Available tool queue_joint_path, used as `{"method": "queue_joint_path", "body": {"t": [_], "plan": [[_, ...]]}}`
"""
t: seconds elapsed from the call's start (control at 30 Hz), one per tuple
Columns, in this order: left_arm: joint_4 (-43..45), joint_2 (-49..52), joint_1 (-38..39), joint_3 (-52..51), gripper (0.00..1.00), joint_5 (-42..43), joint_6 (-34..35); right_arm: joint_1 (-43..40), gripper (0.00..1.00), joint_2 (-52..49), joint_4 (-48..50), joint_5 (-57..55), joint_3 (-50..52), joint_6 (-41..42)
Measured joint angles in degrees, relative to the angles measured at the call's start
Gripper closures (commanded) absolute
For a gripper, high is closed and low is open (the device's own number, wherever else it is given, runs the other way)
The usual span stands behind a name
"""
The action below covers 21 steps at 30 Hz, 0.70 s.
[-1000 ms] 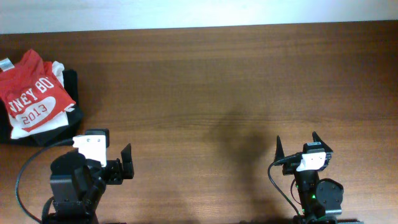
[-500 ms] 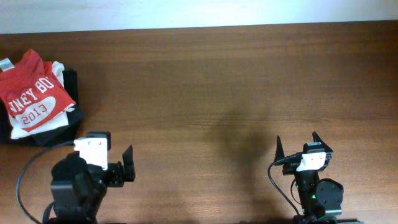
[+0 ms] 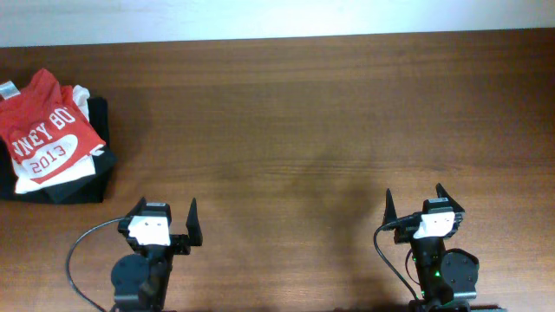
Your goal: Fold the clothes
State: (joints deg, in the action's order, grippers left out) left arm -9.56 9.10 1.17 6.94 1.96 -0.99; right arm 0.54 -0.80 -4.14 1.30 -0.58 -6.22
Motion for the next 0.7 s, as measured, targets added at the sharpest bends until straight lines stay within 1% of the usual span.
{"method": "queue_joint_path", "body": {"t": [0.07,0.13,0.2,0.3,0.6,0.7], "plan": [[5.88,-1.79,0.0,-3.26,0.01,0.15,0.0,0.0,0.01,0.0,0.0,0.0,0.0,0.02],[8.63,-3.26,0.02,-4.98,0.01,0.15,-0.02,0.0,0.01,0.0,-0.02,0.0,0.0,0.02],[8.13,-5.11,0.11,-5.81,0.01,0.11,-0.07,0.0,0.01,0.0,0.0,0.0,0.0,0.0],[5.14,-7.1,0.33,-5.97,0.01,-0.07,-1.03,0.0,0.01,0.0,0.0,0.0,0.0,0.0],[4.98,-8.15,0.33,-5.99,0.01,-0.5,-1.84,0.0,0.01,0.0,-0.02,0.0,0.0,0.0],[4.98,-8.15,1.46,-5.99,0.01,-0.52,-2.01,0.0,0.02,0.0,-0.02,0.0,0.0,0.02]]}}
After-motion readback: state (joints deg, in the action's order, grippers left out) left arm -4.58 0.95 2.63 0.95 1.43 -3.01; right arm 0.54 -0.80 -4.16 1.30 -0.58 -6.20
